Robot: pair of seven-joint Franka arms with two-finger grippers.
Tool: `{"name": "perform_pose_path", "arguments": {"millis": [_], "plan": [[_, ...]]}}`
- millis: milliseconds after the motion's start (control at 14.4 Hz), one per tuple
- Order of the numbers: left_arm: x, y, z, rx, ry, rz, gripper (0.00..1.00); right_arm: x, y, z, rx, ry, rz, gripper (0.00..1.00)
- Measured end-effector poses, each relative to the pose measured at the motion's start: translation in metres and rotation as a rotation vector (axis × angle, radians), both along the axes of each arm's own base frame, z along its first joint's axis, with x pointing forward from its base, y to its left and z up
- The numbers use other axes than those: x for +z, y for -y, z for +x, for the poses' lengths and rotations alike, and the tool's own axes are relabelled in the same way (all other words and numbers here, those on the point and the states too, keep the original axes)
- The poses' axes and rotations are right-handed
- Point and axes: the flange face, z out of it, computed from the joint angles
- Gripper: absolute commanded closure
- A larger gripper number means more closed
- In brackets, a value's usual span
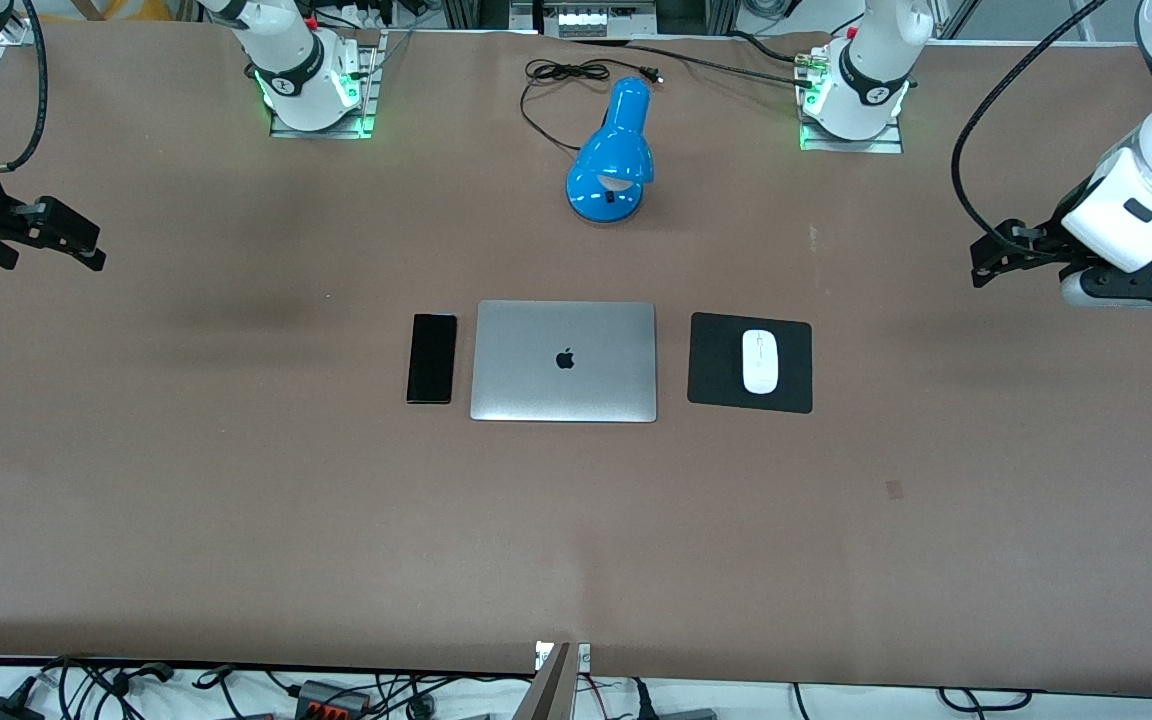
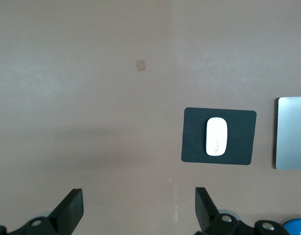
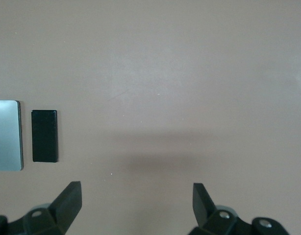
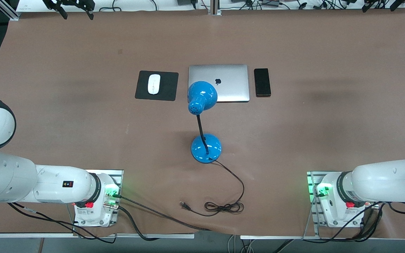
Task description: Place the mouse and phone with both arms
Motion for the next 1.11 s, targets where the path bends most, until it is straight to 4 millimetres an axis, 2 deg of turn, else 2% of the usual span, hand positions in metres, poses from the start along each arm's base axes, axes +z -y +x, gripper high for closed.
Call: {"name": "perform_pose_path", "arguments": {"millis": [209,487,765,1112], "plan": [[-0.008,0.011,0.004,-0.019,-0.008,0.000,0.00,0.001,0.000,0.000,0.000,0.001,0.000,0.00],[-0.009,0.028,0.011,-0.046,0.000,-0.002,0.00,0.001,0.001,0.000,-0.002,0.002,0.000,0.00],[-0.018,0.040,0.019,-0.065,-0.011,-0.003,0.00,0.001,0.013,-0.001,-0.022,0.002,0.000,0.00],[-0.017,0.039,0.022,-0.063,-0.006,-0.004,0.00,0.000,0.009,-0.001,-0.016,-0.004,0.000,0.00]]}}
